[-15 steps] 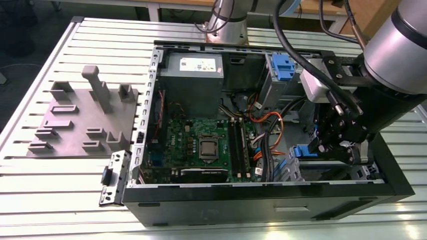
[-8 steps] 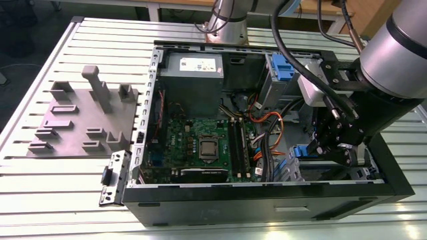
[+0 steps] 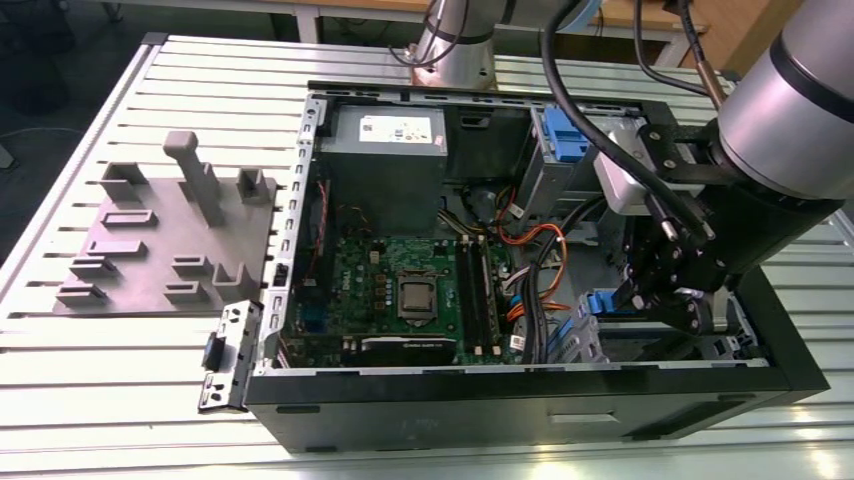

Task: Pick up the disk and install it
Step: 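Insert the first disk wire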

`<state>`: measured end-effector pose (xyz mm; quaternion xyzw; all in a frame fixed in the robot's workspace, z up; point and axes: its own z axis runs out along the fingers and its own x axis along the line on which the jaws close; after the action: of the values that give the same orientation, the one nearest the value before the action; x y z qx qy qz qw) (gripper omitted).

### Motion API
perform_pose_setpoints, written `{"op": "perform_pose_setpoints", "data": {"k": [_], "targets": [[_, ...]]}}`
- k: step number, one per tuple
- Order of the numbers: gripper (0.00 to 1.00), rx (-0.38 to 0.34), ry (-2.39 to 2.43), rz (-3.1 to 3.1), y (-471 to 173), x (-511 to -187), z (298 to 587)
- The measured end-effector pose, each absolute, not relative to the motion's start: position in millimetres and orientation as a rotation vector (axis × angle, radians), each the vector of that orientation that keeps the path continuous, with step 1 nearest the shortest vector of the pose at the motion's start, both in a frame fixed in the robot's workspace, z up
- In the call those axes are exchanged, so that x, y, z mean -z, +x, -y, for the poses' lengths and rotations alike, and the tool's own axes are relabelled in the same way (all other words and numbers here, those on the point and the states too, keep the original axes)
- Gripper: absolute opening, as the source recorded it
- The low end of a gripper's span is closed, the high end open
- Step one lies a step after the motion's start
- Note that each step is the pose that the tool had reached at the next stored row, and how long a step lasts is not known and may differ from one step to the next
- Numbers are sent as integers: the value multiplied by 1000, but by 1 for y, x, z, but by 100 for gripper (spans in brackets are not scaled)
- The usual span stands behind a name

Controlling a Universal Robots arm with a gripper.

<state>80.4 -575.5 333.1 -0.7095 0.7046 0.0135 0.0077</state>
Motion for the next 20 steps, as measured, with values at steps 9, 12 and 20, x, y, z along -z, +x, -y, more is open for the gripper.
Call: {"op": "perform_pose_setpoints", "data": {"k": [9, 12, 20], "targets": [[11, -42, -2218, -2203, 80, -331, 576], [11, -42, -2218, -2203, 80, -331, 576], [11, -42, -2218, -2203, 80, -328, 576]]}}
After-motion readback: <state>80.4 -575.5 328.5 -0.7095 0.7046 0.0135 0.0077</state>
